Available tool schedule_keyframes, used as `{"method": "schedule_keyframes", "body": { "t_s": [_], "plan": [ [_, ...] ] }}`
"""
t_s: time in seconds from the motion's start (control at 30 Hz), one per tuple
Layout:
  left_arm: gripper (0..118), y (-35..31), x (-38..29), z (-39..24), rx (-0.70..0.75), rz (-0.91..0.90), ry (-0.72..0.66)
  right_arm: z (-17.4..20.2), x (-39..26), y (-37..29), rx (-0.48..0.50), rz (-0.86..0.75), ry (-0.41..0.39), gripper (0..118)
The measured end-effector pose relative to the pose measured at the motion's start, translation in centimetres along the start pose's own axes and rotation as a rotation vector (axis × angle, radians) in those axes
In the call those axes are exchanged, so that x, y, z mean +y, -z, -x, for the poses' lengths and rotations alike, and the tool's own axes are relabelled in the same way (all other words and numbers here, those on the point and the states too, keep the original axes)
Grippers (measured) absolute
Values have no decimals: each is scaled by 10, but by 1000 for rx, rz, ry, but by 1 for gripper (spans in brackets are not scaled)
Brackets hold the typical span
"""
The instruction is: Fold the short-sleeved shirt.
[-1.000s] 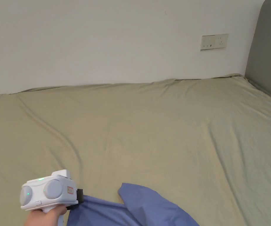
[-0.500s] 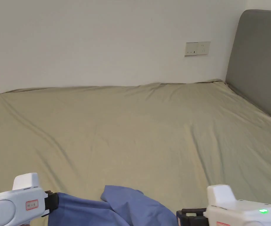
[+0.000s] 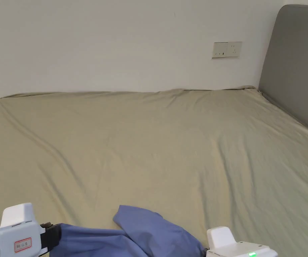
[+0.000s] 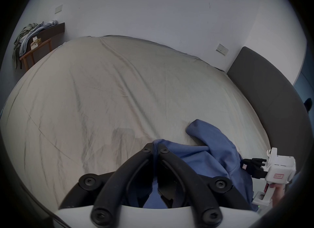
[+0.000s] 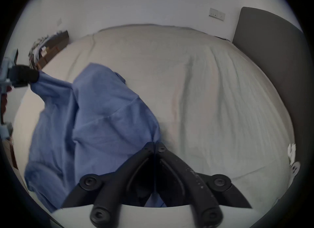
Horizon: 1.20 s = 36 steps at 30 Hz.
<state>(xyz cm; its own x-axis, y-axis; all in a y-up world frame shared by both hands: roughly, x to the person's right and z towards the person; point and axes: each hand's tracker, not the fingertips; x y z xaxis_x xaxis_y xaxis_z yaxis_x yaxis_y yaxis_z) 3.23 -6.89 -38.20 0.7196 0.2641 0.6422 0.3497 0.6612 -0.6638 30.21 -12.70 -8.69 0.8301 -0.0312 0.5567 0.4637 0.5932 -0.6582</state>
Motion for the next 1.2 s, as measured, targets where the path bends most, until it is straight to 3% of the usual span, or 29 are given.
{"method": "schedule_keyframes", "body": {
  "t_s": [0.17,0.33,0.5,0.63,0.8,1.0,1.2],
  "plan": [
    [3,-24,-1,7,-13,-49,-26,-18,-7,-40,9,-177,153,3],
    [3,-74,-20,18,-35,-238,-145,-31,-32,-99,-65,-451,203,3],
    [3,-145,-91,7,122,-612,-187,-28,-84,-156,-201,-770,226,3],
    [3,-186,-129,-13,214,-834,-228,-13,-99,-196,-273,-904,277,3],
    [3,-247,-91,-43,177,-998,-121,-3,-69,-263,-273,-1101,206,3],
    [3,-349,-15,-73,102,-1273,-55,-6,-11,-374,-246,-1395,209,3],
    [3,-425,56,-84,69,-1364,-47,-20,57,-467,-199,-1505,160,3]
  ]
}}
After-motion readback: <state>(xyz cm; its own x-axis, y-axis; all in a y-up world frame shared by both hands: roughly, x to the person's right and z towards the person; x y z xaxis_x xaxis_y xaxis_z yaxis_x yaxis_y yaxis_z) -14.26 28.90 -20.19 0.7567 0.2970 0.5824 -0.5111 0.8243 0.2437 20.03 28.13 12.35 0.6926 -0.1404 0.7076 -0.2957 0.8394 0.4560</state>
